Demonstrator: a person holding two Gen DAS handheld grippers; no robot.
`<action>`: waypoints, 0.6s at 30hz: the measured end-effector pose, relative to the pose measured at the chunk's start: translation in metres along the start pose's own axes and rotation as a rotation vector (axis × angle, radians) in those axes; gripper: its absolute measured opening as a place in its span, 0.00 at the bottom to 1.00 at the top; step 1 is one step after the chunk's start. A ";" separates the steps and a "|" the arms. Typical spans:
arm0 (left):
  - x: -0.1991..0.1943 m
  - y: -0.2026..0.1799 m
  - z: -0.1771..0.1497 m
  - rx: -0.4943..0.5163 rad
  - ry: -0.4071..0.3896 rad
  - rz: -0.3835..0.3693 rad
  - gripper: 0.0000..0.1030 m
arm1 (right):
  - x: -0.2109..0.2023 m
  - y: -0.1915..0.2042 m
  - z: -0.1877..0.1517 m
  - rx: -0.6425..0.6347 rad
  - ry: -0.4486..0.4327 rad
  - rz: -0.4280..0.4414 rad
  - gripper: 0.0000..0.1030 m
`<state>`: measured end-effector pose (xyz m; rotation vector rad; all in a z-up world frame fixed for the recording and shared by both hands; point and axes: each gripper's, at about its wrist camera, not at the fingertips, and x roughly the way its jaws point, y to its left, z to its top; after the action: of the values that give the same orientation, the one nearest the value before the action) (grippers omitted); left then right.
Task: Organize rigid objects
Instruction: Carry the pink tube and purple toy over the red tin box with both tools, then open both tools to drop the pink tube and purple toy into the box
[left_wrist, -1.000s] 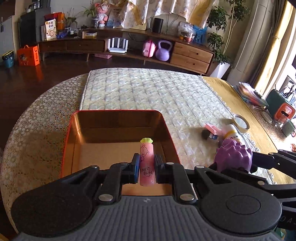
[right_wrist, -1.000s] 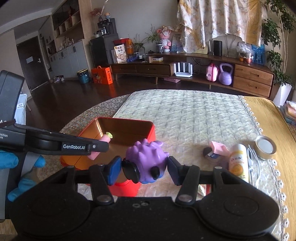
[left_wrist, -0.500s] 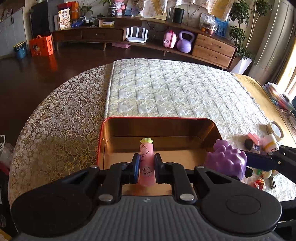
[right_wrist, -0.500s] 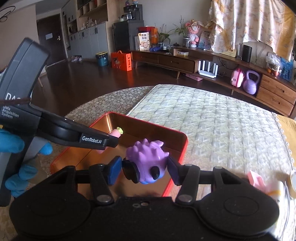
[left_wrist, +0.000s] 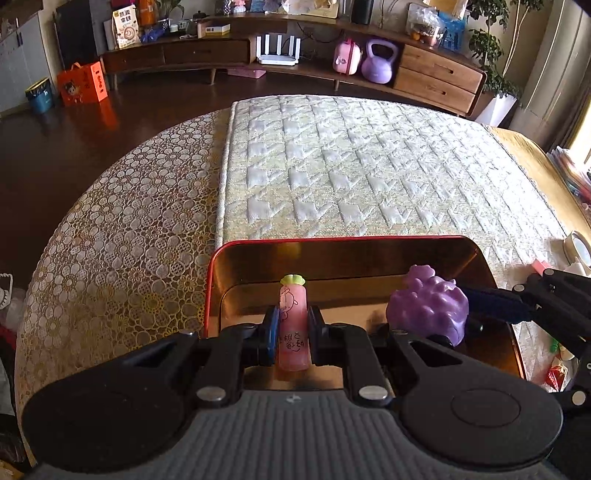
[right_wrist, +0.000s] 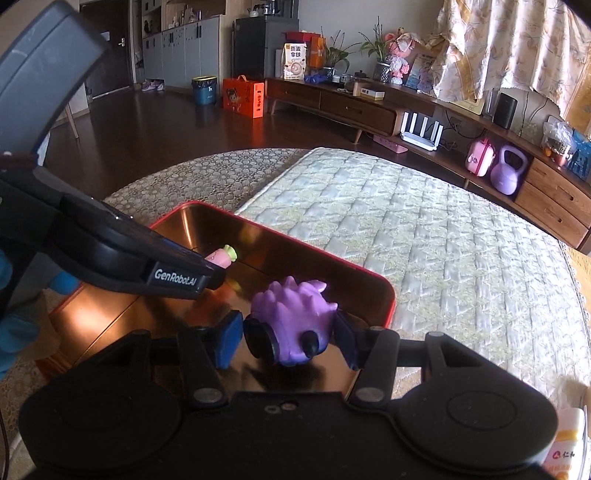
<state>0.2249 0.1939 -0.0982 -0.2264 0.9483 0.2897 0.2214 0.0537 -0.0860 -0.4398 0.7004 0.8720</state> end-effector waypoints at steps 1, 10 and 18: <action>0.001 0.000 0.001 0.003 -0.002 0.000 0.15 | 0.001 0.001 0.000 -0.004 0.001 -0.002 0.52; 0.006 -0.007 0.004 0.045 -0.008 0.028 0.15 | 0.005 0.006 -0.003 -0.032 0.003 -0.011 0.53; 0.006 -0.009 0.004 0.045 0.000 0.046 0.15 | -0.010 0.005 -0.004 -0.009 -0.024 -0.001 0.60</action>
<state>0.2344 0.1876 -0.1005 -0.1639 0.9596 0.3105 0.2111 0.0487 -0.0817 -0.4365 0.6747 0.8787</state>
